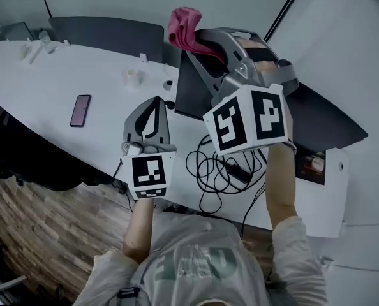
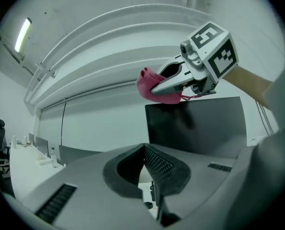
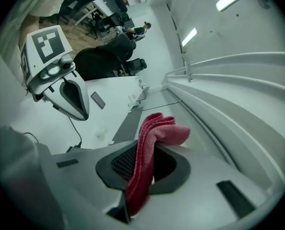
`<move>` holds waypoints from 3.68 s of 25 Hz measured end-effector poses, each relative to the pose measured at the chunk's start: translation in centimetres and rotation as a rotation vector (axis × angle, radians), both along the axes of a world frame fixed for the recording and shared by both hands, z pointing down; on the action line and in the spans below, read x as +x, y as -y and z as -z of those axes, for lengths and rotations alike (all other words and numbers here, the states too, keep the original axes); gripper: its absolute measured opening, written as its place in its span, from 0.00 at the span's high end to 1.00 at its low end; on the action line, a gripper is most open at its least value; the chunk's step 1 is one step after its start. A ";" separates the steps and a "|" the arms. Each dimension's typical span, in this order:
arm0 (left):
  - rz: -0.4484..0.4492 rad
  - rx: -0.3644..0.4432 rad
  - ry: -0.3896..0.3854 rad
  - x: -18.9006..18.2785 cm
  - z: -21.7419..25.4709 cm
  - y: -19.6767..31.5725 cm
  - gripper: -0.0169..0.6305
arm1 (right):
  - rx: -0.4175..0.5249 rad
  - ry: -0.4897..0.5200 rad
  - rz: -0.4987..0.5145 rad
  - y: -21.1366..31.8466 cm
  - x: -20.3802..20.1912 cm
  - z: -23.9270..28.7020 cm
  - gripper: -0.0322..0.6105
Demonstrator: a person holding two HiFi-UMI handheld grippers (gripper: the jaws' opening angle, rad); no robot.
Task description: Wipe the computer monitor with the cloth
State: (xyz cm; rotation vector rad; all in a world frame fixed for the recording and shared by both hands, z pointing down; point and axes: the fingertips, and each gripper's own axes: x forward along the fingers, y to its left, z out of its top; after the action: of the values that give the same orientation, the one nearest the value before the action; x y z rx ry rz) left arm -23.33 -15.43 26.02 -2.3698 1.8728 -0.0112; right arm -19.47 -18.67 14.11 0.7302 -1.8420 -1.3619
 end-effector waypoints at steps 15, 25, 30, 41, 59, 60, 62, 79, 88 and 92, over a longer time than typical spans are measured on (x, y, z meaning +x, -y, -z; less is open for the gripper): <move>-0.078 0.046 -0.022 1.9 2.0 0.6 0.97 | -0.120 -0.201 -0.086 3.1 1.1 -1.9 0.86; -0.198 0.115 -0.055 6.9 5.2 0.2 0.97 | -0.140 -0.235 -0.169 1.8 7.1 -1.7 0.86; -0.319 0.121 -0.060 12.1 6.2 0.2 0.97 | -0.139 -0.243 -0.240 0.8 11.9 -1.5 0.86; -0.620 0.138 -0.059 26.5 7.5 -1.6 0.97 | -0.144 -0.243 -0.461 -2.3 26.1 -1.4 0.86; -0.809 0.066 -0.032 40.8 4.6 -5.2 0.97 | -0.121 -0.346 -0.831 -8.1 50.9 -1.7 0.86; -0.807 0.062 -0.027 41.0 4.3 -5.2 0.97 | -0.122 -0.345 -0.843 -8.3 51.8 -1.7 0.86; -0.802 0.053 -0.024 41.5 4.0 -5.2 0.97 | -0.126 -0.342 -0.863 -8.6 53.3 -1.8 0.86; -0.839 0.062 0.020 44.7 2.7 -7.0 0.97 | -0.094 -0.248 -0.960 -11.4 60.4 -2.1 0.86; -0.800 0.038 0.019 43.2 1.6 -6.3 0.97 | -0.035 0.039 -0.969 -10.5 61.2 -4.4 0.86; -0.792 0.035 0.022 42.9 1.1 -6.1 0.97 | -0.054 0.032 -0.966 -10.4 61.0 -6.7 0.86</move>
State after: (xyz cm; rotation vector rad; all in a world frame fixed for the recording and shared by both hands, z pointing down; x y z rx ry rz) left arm 19.53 -9.34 24.95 -2.8760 0.8031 0.0655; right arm 41.51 -8.25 20.84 1.3698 -1.2258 -0.6531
